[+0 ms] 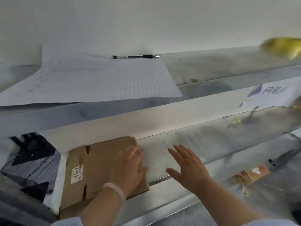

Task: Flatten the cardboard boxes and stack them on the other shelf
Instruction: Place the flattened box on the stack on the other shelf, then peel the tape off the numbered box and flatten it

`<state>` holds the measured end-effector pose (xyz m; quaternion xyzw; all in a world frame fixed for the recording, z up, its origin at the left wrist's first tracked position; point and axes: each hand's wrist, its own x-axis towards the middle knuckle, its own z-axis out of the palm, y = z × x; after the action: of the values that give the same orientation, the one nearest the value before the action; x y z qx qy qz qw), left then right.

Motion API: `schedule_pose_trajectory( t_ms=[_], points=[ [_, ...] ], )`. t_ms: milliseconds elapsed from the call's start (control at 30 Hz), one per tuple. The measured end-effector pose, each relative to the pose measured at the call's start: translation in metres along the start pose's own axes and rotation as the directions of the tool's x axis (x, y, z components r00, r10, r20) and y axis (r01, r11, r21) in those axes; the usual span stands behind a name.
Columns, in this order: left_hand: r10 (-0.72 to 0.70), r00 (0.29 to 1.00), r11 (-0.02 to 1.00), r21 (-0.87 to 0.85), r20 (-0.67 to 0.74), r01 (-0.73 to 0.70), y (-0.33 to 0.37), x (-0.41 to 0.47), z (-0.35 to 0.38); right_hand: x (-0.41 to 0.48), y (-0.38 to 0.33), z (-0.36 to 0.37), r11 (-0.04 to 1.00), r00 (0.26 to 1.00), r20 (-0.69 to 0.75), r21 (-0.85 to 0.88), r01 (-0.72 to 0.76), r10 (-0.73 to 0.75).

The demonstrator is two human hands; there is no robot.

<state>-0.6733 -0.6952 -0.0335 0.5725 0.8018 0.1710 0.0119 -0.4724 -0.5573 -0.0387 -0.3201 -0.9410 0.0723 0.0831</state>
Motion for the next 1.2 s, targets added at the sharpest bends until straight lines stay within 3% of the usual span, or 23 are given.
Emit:
schedule_pose_trajectory(
  t_ms=[300,600,900,1200],
  points=[
    [0.316,0.931,0.949,0.037,-0.185,-0.314,0.250,0.092,0.032,-0.105,0.198,-0.088,0.944,0.945,-0.131,-0.098,-0.314,0.301],
    [0.535,0.816,0.819,-0.100,-0.219,-0.565,0.494,0.154,0.084,-0.215,0.380,-0.183,0.800,0.782,-0.261,-0.053,-0.597,0.566],
    [0.622,0.760,0.751,-0.131,-0.188,-0.647,0.626,0.224,0.156,-0.252,0.506,-0.201,0.720,0.698,-0.251,-0.005,-0.694,0.671],
    [0.625,0.766,0.745,-0.174,-0.150,-0.643,0.728,0.369,0.233,-0.200,0.685,-0.212,0.652,0.634,-0.218,0.014,-0.758,0.742]
  ],
)
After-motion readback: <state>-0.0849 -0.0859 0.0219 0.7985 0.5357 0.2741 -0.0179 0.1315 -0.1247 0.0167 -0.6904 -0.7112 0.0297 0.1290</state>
